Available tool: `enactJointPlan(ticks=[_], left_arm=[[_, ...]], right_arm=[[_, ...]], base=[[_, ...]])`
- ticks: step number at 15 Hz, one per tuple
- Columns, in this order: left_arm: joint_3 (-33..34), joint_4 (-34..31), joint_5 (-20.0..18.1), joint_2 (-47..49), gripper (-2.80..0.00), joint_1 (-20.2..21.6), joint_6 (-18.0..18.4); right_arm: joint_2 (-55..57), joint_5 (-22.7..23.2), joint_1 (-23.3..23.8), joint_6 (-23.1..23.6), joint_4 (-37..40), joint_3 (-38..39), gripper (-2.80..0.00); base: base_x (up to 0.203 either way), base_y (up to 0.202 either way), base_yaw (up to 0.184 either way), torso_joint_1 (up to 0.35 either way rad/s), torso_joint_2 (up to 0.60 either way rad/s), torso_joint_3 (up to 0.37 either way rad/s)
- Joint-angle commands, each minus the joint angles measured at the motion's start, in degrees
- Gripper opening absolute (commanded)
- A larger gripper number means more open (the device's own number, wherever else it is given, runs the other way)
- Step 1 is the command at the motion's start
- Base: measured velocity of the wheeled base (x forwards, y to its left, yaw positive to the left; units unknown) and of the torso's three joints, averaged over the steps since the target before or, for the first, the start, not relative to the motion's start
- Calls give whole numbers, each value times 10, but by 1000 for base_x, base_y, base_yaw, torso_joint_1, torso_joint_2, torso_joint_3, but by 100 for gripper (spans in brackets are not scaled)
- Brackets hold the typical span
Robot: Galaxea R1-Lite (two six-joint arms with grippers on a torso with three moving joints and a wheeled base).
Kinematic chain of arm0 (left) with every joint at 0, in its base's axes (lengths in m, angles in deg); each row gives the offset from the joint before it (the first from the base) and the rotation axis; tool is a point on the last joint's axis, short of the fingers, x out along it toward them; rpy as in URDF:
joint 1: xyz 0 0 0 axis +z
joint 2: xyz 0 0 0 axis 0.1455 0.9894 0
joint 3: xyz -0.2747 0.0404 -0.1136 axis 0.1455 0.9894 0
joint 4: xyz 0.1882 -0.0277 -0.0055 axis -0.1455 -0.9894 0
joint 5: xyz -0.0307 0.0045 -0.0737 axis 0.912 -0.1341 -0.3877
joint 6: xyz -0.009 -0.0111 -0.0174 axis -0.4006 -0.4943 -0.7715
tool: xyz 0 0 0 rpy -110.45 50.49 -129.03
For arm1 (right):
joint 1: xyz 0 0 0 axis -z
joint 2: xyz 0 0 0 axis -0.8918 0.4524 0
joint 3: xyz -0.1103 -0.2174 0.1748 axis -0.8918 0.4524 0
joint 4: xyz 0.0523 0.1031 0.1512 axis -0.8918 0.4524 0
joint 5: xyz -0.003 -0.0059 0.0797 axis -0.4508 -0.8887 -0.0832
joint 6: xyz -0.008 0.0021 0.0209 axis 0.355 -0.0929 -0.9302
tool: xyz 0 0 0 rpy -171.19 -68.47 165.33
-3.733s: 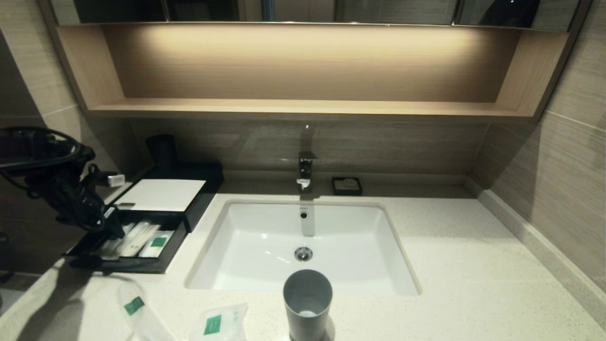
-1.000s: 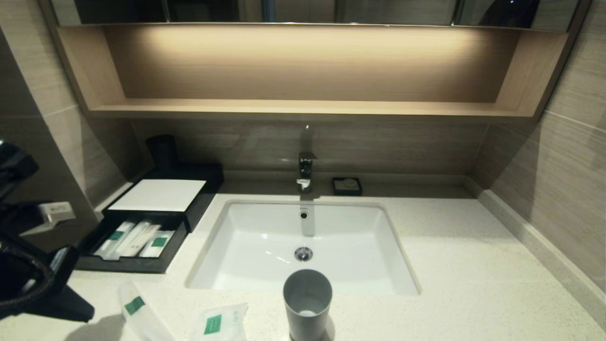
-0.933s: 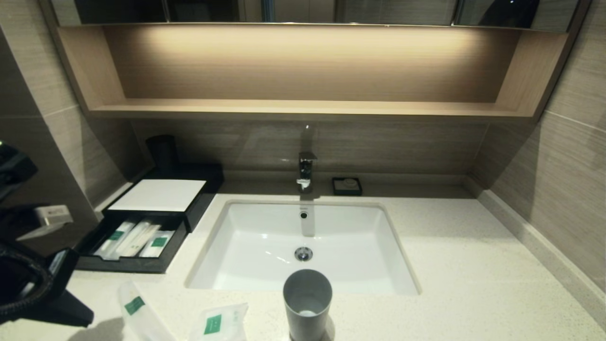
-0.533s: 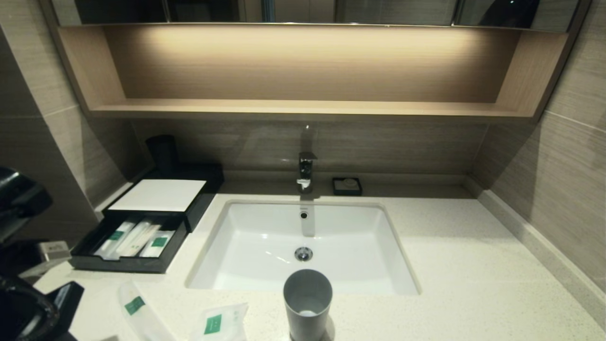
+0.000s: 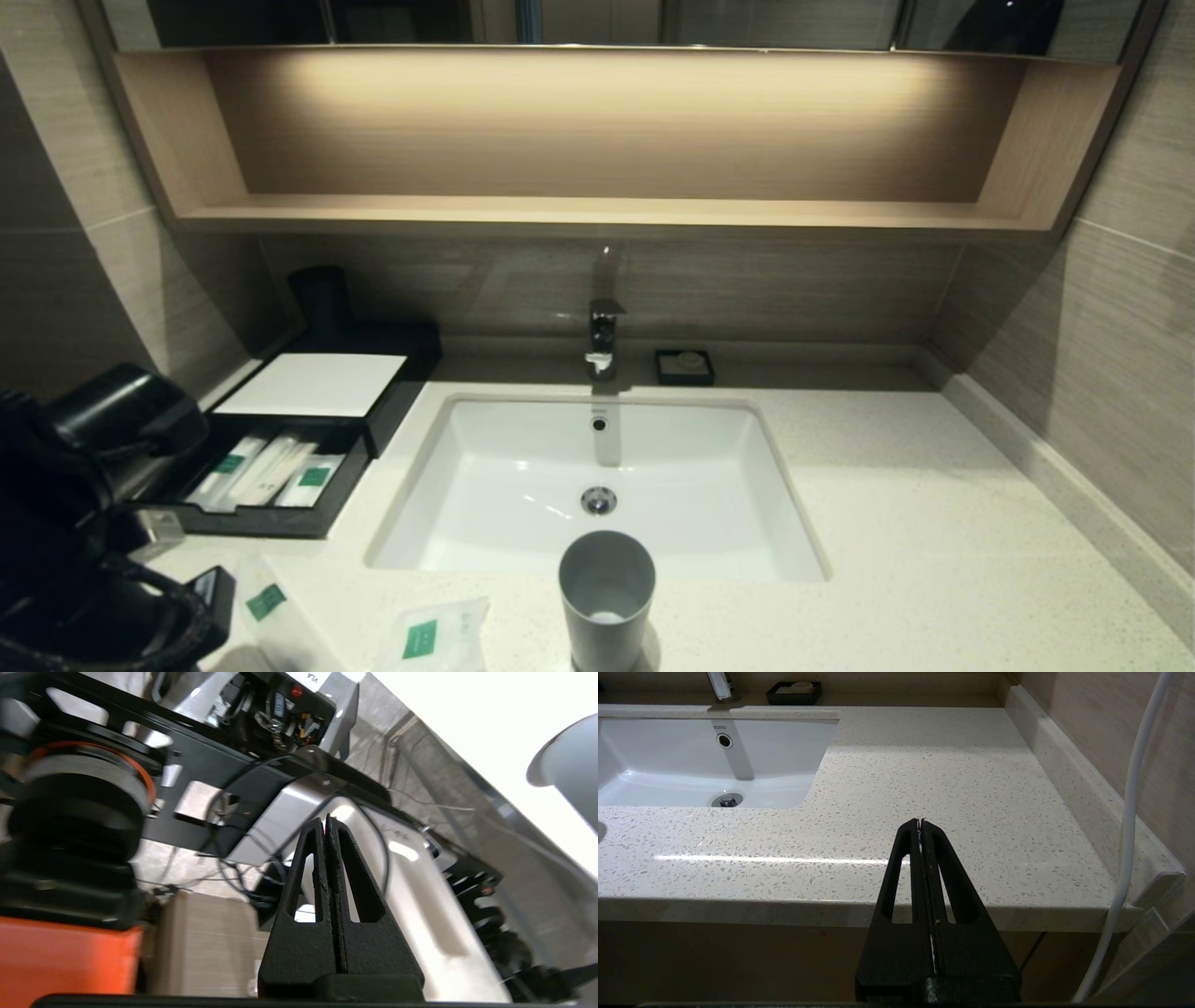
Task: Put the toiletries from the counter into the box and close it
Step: Pick up the bathroom toiletry
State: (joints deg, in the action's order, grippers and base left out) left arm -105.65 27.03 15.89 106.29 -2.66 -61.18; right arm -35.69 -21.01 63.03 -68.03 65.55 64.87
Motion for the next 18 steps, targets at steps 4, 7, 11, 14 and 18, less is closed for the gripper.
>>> enactJointPlan(ticks=[4, 7, 11, 14, 18], left_arm=[[13, 51, 44, 54, -280, -45, -97], [39, 88, 62, 71, -280, -45, -111], [53, 116, 64, 77, -280, -44, -118], [63, 140, 63, 77, -280, -44, -124], [78, 150, 62, 79, -280, -44, -124]], right_arm=[[0, 0, 0, 1, 0, 1, -280], [0, 0, 0, 0, 0, 1, -280], [0, 0, 0, 1, 0, 1, -280], [0, 0, 0, 1, 0, 1, -280], [0, 0, 0, 0, 0, 0, -280]], base=[[0, 0, 0, 0, 0, 0], [0, 0, 0, 0, 0, 0], [0, 0, 0, 0, 0, 0], [0, 0, 0, 0, 0, 0], [0, 0, 0, 0, 0, 0]])
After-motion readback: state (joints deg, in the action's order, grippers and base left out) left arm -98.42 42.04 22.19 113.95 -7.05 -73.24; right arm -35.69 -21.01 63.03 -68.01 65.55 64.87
